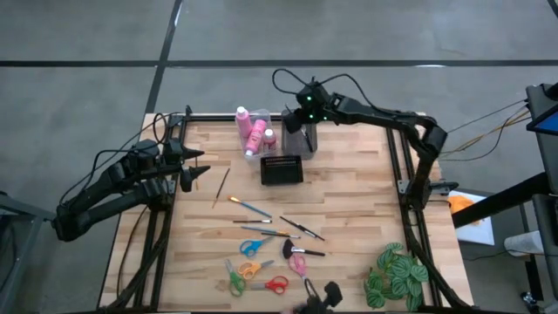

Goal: Pick & Place Paint Supplies
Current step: Put the black paint brush into the gray bin

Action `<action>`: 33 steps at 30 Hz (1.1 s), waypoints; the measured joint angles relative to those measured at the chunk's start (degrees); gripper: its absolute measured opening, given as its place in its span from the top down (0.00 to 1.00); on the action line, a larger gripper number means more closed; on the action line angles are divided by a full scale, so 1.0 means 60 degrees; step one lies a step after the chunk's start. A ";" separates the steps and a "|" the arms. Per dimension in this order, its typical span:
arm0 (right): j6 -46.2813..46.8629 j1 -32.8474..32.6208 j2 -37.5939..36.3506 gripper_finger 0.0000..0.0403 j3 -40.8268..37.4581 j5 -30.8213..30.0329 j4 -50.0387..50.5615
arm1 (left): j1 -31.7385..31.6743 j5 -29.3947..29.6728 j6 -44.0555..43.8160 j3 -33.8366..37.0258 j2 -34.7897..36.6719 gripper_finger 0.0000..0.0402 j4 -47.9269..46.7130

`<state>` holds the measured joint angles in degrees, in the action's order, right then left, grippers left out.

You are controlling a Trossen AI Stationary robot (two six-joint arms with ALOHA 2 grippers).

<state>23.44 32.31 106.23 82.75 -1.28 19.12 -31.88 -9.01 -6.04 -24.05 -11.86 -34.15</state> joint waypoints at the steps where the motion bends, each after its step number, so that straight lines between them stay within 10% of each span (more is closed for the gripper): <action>1: 0.0097 0.0050 0.0174 0.96 0.0012 0.0005 -0.0050 | 0.0000 0.0000 -0.0001 0.0000 0.0000 0.23 0.0000; 33: 0.2099 0.0179 0.1440 0.86 0.0030 0.0576 -0.0100 | 0.0000 -0.0001 -0.0001 0.0000 0.0000 0.23 0.0000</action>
<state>36.03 33.39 114.87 82.94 2.17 18.53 -31.88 -9.02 -6.04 -24.05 -11.86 -34.15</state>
